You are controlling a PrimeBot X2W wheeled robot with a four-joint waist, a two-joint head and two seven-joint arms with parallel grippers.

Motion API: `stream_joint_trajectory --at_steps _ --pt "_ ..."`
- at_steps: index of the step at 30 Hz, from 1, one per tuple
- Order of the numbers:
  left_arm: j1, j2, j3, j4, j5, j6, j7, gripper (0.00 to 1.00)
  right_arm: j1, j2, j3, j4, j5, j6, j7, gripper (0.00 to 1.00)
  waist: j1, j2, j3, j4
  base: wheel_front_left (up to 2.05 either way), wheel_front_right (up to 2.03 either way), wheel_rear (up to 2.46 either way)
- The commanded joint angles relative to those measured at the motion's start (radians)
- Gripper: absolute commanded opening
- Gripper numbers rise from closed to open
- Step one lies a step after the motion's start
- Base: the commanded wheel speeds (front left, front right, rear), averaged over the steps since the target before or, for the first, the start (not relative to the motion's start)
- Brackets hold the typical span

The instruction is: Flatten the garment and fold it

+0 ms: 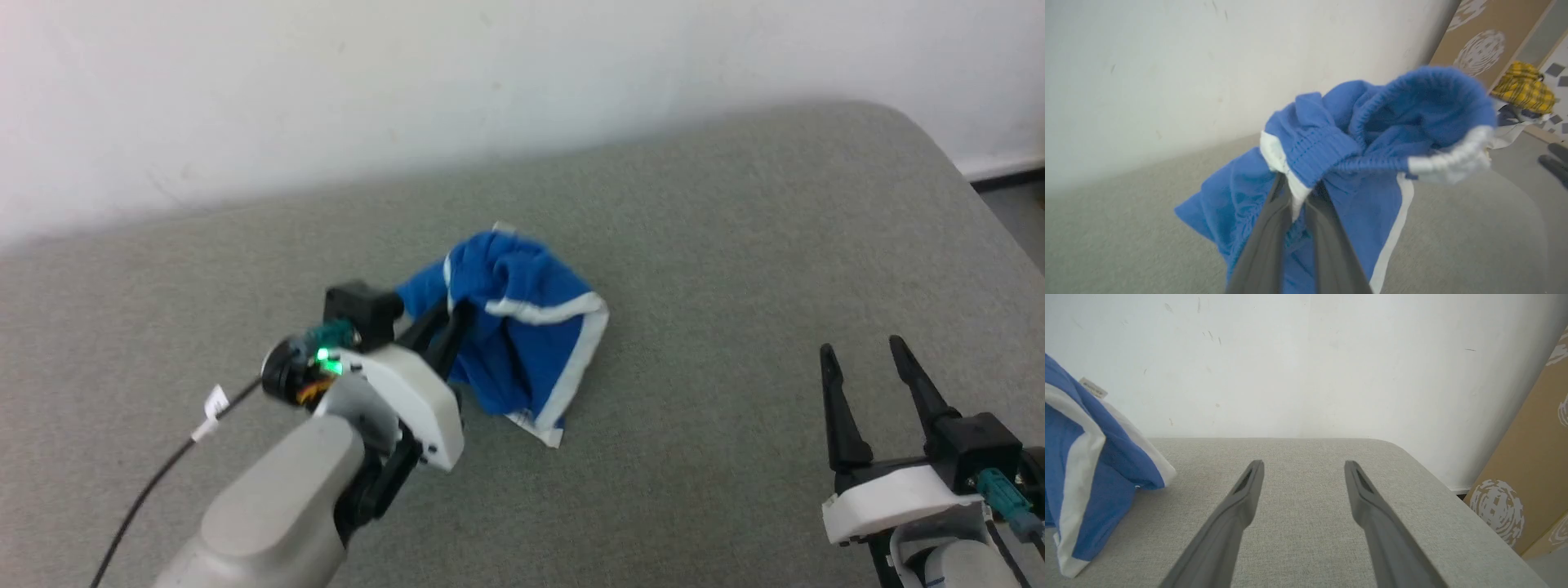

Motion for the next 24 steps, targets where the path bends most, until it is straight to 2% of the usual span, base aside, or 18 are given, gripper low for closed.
stream_joint_trajectory --at_steps 1,5,6,7,8,16,20,24 --pt "0.025 0.0 -0.016 0.039 0.011 -0.002 -0.002 0.0 -0.015 0.002 0.006 0.003 0.009 -0.001 -0.005 1.0 -0.0001 0.0 0.057 -0.045 0.0 0.0 0.0" --pt "0.035 -0.01 -0.083 0.179 0.052 -0.024 0.022 0.0 -0.022 0.002 0.022 0.011 0.017 -0.001 -0.005 1.0 -0.0001 0.0 0.084 -0.042 0.0 0.0 0.0" --pt "0.035 -0.015 -0.097 0.209 0.059 -0.03 0.027 0.33 -0.023 0.002 0.026 0.014 0.019 -0.001 -0.005 1.0 -0.0001 0.0 0.088 -0.039 0.0 0.0 0.0" --pt "0.033 -0.022 -0.107 0.235 0.064 -0.035 0.03 0.91 -0.024 0.002 0.031 0.018 0.02 -0.001 -0.005 1.0 -0.0001 0.0 0.091 -0.036 0.0 0.0 0.0" --pt "0.031 -0.03 -0.111 0.257 0.066 -0.038 0.028 1.0 -0.025 0.002 0.035 0.022 0.021 -0.001 -0.005 1.0 -0.0001 0.0 0.093 -0.031 0.0 0.0 0.0" --pt "0.013 -0.071 -0.102 0.342 0.074 -0.042 -0.07 1.0 -0.026 0.002 0.053 0.054 0.02 -0.001 -0.005 1.0 -0.0001 0.0 0.052 0.028 0.0 0.0 0.0" --pt "0.03 -0.062 -0.085 0.332 0.071 -0.029 -0.11 1.0 -0.012 0.002 0.031 0.065 0.013 -0.001 -0.005 1.0 -0.0001 0.0 0.0 0.072 0.0 0.0 0.0" --pt "0.073 -0.03 -0.045 0.294 0.058 0.007 -0.139 1.0 0.009 0.002 0.017 0.069 -0.001 -0.001 -0.004 1.0 -0.0001 0.0 -0.058 0.115 0.0 0.0 0.0"
